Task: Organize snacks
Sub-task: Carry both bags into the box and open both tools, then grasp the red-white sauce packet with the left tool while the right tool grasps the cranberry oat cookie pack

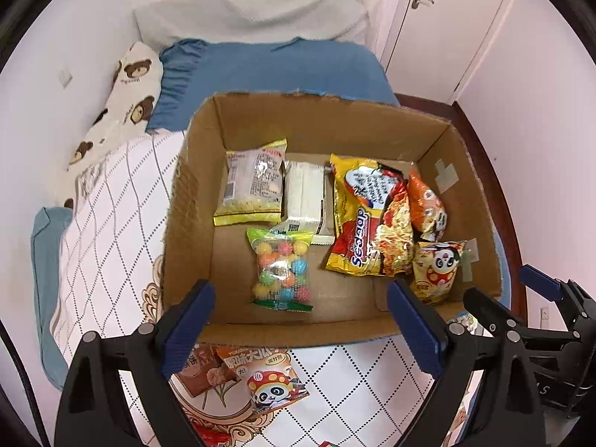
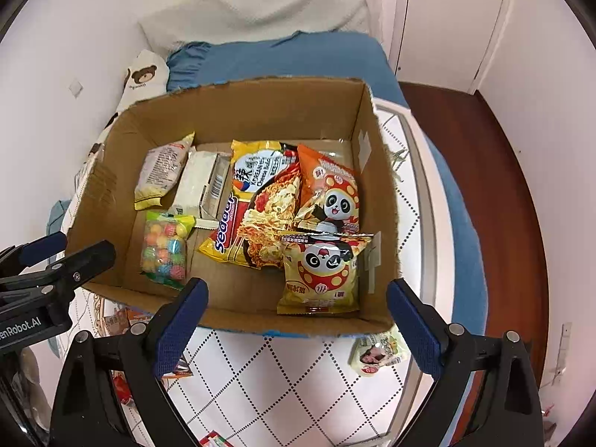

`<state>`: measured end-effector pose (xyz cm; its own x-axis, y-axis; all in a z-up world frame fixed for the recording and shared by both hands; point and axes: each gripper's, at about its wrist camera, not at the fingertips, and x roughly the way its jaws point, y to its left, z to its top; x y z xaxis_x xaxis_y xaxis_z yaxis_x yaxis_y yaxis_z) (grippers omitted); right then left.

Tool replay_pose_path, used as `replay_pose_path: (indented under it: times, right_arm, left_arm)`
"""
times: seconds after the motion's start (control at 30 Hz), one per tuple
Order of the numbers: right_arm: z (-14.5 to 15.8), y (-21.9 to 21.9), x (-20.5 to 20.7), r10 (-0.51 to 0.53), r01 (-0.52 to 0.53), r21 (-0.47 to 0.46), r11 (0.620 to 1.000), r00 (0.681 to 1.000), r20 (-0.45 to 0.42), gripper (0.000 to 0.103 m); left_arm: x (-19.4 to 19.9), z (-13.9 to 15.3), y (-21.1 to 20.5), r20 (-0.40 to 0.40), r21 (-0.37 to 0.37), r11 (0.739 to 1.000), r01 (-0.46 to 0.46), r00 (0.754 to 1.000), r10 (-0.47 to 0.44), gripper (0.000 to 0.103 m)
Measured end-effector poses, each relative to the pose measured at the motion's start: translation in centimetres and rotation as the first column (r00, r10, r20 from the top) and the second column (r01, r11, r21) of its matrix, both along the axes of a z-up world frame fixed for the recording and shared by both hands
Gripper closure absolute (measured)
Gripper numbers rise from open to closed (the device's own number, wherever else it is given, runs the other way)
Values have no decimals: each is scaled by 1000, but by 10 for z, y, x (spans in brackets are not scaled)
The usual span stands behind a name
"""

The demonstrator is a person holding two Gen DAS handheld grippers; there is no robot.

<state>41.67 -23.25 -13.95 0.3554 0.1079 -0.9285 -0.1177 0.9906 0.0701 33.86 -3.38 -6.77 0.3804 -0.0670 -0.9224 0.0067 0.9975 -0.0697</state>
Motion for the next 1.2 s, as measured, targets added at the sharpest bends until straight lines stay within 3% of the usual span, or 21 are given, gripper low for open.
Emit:
replay_pose_path:
  times: [0.5, 0.77, 0.9, 1.0, 1.03, 1.07, 1.1, 1.2]
  right_arm:
    - [65, -9, -61, 2, -5, 19, 1000, 986, 168, 5]
    - [82, -17, -95, -13, -7, 96, 995, 980, 198, 5]
    - [65, -32, -118, -5, -15, 145, 989, 990, 138, 5]
    - [30, -54, -146, -40, 32, 141, 990, 998, 56, 6]
    - [17, -63, -154, -56, 53, 156, 986, 998, 17, 10]
    - [3, -72, -161, -71, 75, 180, 981, 997, -24, 28]
    - [-13, -83, -170, -91, 104, 197, 975, 993, -71, 35]
    - [-47, -110, -189, -138, 169, 207, 964, 978, -156, 37]
  left_arm:
    - [-59, 46, -15, 156, 38, 999, -2, 988, -4, 9]
    - [-98, 57, -15, 187, -7, 1000, -23, 982, 23, 9]
    - [-124, 24, -21, 100, -27, 999, -18, 995, 21, 9]
    - [-145, -26, -28, -61, -68, 998, -2, 998, -2, 9]
    - [-154, -51, -31, -150, -98, 995, -1, 989, -14, 9]
    - [-162, -70, -33, -216, -131, 991, -3, 976, -26, 9]
    - [-168, -84, -34, -260, -163, 987, -11, 965, -32, 9]
    - [-191, -136, -34, -432, -257, 962, -96, 901, -25, 18]
